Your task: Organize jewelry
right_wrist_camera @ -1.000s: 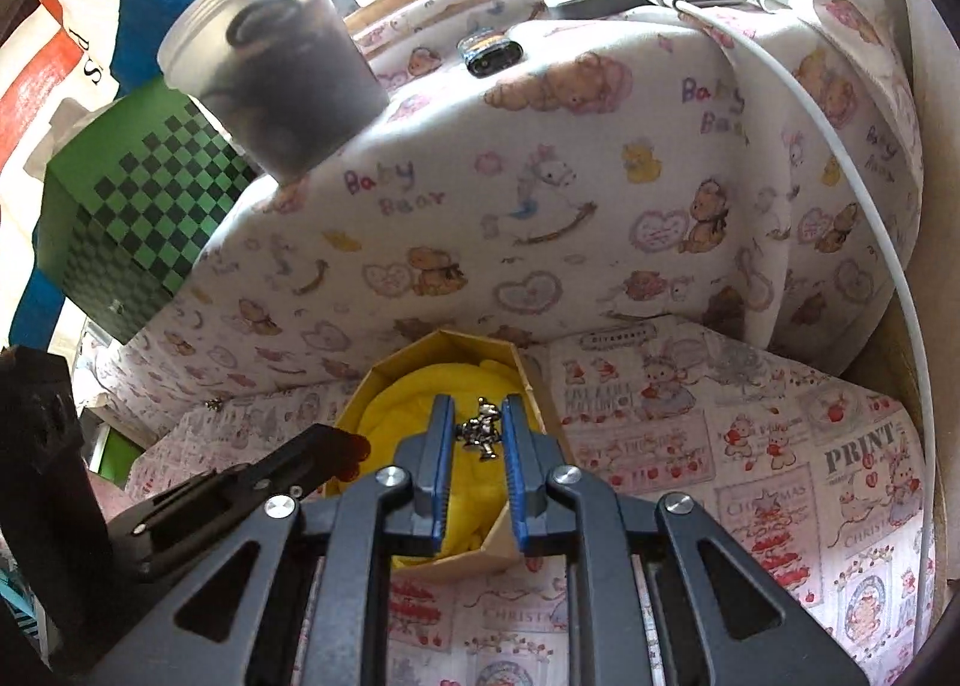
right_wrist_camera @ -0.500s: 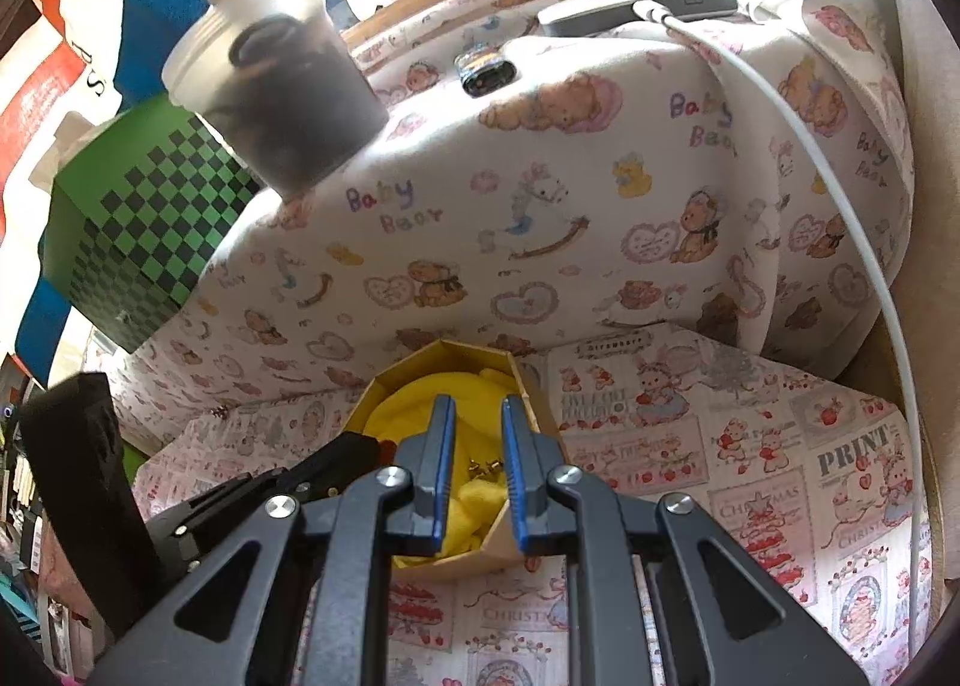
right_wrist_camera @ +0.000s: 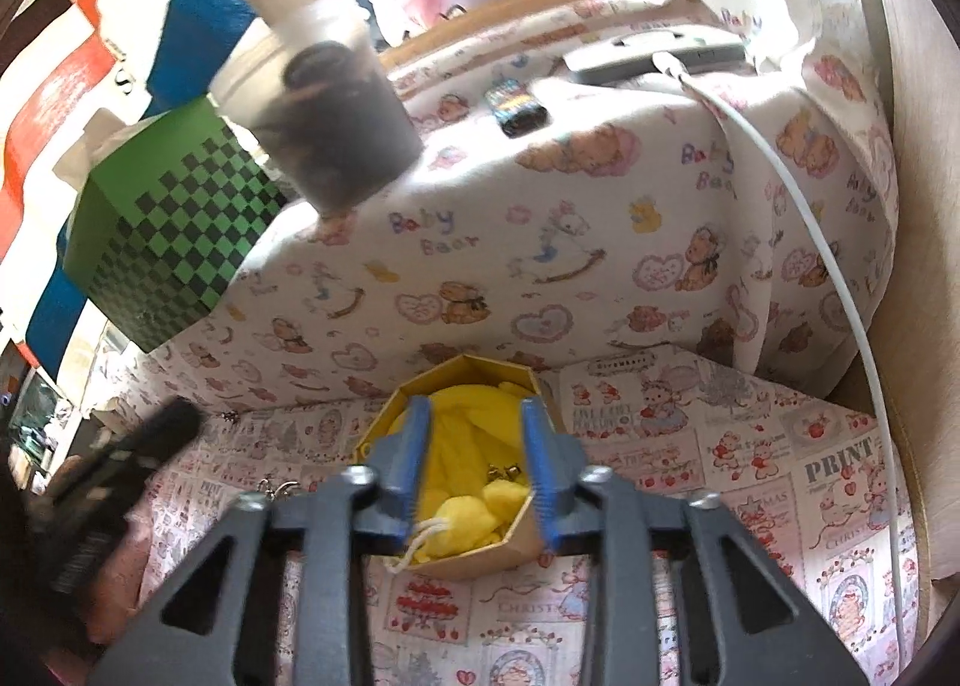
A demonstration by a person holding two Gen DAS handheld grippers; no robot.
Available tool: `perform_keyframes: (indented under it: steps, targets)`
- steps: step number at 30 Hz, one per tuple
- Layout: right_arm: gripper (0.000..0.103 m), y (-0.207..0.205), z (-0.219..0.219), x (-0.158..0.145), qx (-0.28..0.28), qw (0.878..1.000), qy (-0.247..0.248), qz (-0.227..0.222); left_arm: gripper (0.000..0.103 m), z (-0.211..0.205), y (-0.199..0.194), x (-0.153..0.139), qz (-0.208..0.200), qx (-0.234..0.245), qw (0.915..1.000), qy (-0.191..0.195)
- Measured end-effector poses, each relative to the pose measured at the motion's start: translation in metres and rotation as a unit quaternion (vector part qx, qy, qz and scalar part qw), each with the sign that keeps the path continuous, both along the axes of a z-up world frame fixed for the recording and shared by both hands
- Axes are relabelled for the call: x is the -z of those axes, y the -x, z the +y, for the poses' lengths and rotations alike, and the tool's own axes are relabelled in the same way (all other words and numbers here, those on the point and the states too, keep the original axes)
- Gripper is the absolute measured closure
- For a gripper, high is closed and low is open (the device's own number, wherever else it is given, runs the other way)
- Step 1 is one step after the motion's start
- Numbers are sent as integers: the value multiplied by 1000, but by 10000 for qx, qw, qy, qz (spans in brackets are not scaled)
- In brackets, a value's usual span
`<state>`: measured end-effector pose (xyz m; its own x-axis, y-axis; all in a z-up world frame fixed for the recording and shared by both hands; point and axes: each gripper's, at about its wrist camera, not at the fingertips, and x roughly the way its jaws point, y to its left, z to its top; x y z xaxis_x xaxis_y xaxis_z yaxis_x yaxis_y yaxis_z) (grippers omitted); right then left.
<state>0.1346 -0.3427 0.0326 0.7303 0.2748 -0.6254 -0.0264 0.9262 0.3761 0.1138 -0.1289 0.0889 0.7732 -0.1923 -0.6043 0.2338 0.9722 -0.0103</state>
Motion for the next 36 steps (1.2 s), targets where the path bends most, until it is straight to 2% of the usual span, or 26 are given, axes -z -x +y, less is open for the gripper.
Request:
perform_keyframes:
  steps: [1,4,11,16,22,25,28,30,34,36]
  targets:
    - [50,3,3,-2,50,9999,105,-91,87,5,7,-4,-75,-49,9999,-71]
    - [47,9,14,-6,-18,9995,225,-210,87,26,29,-10,-223,-99,9997,-94]
    - [36,23,45,-11,-292,9972,527,-439,71,62,44,-2,-360,-321,9987,-163]
    - [24,30,66,-11,-328,9916,1098,-602,70,87,36,18,-115,-603,9981,16]
    - [19,30,69,-8,-431,9925,1002,-558,70,109,21,39,150,-810,9962,266]
    - [18,30,72,-6,-345,9913,1123,-597,66,115,13,55,351,-693,9963,360]
    - [18,30,78,-2,-335,9901,1230,-583,66,116,0,80,675,-615,9954,282]
    - [18,30,81,0,-388,9897,1254,-572,66,119,-10,92,849,-583,9940,370]
    - [18,31,85,2,-475,9897,1242,-535,79,126,-24,104,1016,-693,9917,371]
    - [18,31,87,3,-503,9896,1246,-515,85,132,-30,110,1163,-735,9890,547]
